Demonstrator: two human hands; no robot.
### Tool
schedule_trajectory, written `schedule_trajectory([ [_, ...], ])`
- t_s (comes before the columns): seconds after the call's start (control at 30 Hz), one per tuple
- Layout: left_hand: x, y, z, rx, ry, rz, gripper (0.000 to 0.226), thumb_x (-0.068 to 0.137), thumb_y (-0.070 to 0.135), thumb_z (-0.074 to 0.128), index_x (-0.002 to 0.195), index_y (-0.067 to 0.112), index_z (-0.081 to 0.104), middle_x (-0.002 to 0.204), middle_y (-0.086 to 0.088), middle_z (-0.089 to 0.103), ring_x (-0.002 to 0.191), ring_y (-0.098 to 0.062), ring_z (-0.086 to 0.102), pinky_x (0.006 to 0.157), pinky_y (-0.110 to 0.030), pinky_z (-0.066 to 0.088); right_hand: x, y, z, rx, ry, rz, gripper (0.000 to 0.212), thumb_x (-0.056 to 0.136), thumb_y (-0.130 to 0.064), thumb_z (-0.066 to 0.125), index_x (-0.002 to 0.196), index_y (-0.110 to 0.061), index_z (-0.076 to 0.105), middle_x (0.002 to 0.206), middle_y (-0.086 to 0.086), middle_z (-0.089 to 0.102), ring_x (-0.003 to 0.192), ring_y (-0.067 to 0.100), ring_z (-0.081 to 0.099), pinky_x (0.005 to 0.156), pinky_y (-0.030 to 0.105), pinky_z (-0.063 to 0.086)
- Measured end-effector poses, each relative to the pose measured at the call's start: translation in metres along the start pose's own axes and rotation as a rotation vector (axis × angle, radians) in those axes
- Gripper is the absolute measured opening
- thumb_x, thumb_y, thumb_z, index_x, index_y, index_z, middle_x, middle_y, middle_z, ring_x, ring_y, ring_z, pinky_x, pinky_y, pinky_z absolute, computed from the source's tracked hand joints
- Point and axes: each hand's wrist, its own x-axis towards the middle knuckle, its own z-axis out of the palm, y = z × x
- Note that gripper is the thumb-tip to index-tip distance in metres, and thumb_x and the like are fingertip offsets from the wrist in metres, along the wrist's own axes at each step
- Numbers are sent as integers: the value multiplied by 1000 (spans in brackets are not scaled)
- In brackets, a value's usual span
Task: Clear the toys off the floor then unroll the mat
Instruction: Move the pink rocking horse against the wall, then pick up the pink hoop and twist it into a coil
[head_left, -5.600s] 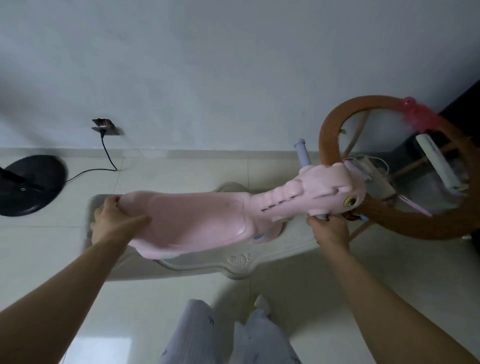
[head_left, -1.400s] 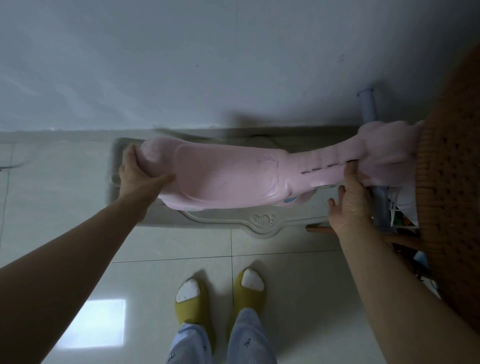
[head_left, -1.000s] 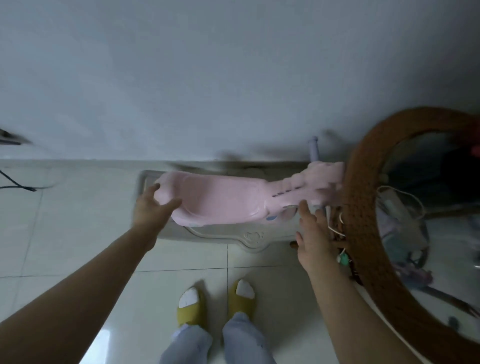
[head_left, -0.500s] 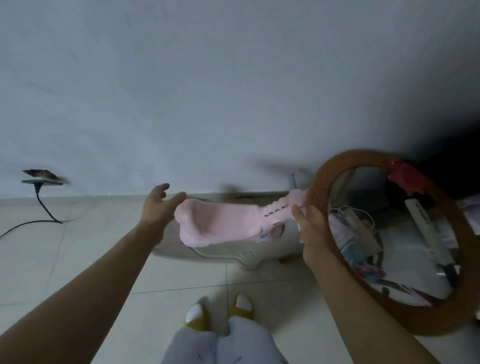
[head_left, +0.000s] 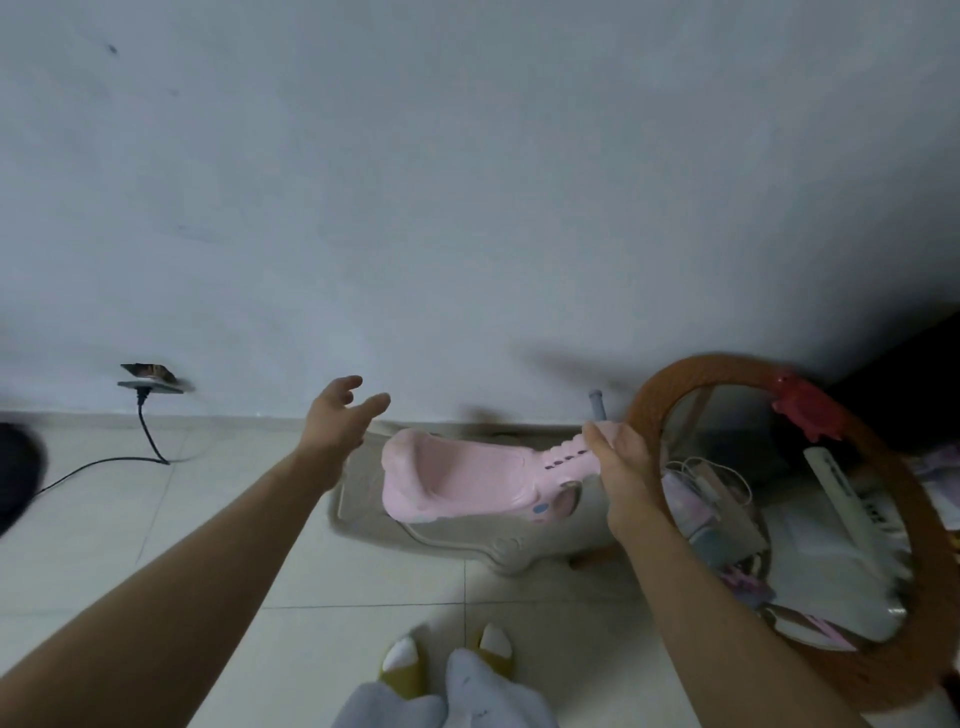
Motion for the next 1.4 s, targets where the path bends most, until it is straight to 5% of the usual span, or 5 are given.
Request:
schedule_trajectory([
  [0.17,-5,-3,-15,-12,13,5,55,86,20,64,136,14,42,142,-16,37,115,-27,47,89,-40,43,1,-6,13,-34,-33,3,50,85,-29,64,127,-6,46,127,16,51,108,28,55,75,30,47],
  [0.37,-21,-16,-51,-68,96,-29,56,86,22,65,137,14,43,141,-15,38,118,-28,48,102,-45,42,-3,-16,52,-78,-114,-64,48,87,-30,63,128,-15,43,121,8,43,116,21,46,81,14,38],
  [0.47,-31,-24,-70,-109,175,-28,56,85,23,65,136,15,43,140,-15,39,119,-29,48,104,-47,40,-5,-21,76,-31,-230,-29,68,87,-31,63,143,-14,30,148,9,34,132,25,38,107,34,32],
  [1.0,-158,-116,-105,-374,738,-191,54,84,25,67,134,18,46,141,-12,40,111,-24,50,101,-46,43,-44,-31,171,-287,-820,-194,72,83,-34,67,143,-17,31,149,9,33,131,23,40,110,42,32],
  [1.4,-271,-192,-105,-482,1044,-304,53,84,23,66,133,19,46,138,-12,40,98,-23,51,88,-36,45,-142,17,195,-417,-1155,-230,72,84,-27,66,144,-12,28,150,12,31,133,23,36,98,26,29],
])
